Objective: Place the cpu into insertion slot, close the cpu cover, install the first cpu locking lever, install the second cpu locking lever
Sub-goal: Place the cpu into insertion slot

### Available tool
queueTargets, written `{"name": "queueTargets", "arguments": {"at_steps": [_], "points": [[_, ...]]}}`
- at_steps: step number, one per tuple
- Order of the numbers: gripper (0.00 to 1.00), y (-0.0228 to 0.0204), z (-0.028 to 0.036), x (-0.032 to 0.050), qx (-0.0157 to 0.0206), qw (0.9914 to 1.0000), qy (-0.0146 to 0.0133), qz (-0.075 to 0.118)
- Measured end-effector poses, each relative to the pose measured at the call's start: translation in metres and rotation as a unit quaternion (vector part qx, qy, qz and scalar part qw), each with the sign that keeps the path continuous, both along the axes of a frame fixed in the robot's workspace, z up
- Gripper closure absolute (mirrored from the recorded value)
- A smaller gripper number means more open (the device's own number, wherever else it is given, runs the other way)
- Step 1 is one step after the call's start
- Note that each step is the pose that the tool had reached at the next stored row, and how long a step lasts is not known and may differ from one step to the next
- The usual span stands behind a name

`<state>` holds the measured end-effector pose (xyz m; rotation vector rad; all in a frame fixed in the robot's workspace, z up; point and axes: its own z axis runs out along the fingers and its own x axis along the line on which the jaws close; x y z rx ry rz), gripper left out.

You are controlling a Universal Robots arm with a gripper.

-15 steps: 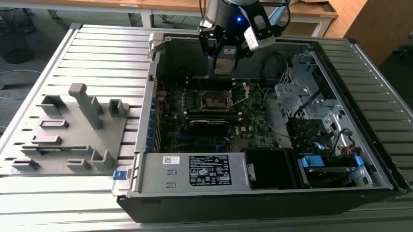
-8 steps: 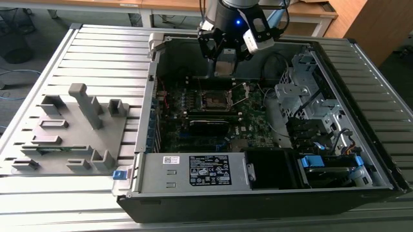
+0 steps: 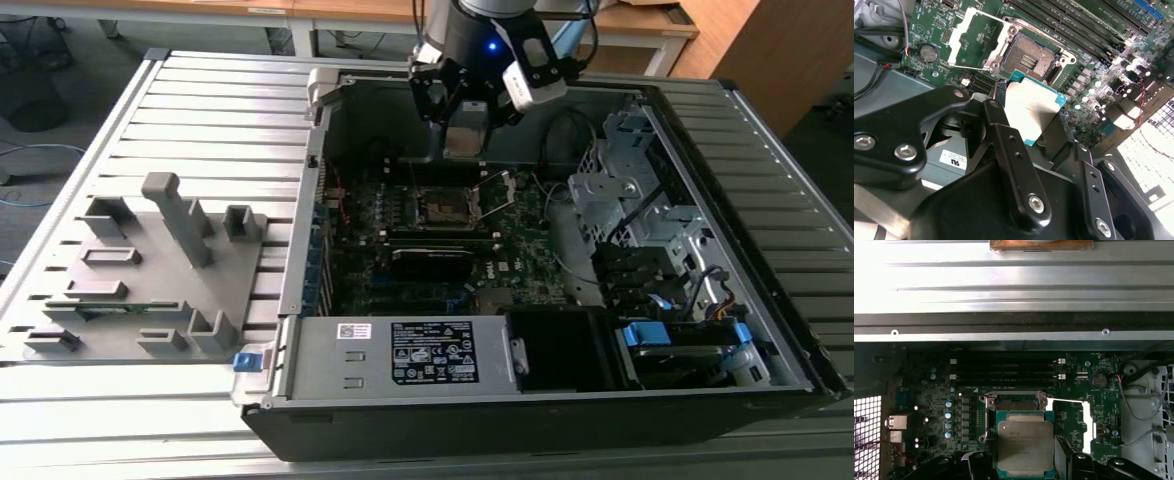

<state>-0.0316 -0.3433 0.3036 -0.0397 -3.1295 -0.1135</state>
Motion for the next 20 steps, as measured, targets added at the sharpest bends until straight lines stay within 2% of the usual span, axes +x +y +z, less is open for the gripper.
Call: {"name": "queueTargets", "arguments": {"at_steps": [20], "points": [[0.46,0.0000,-0.0014,-0.0001,-0.0010,1.00000,-0.0002,0.000]]}}
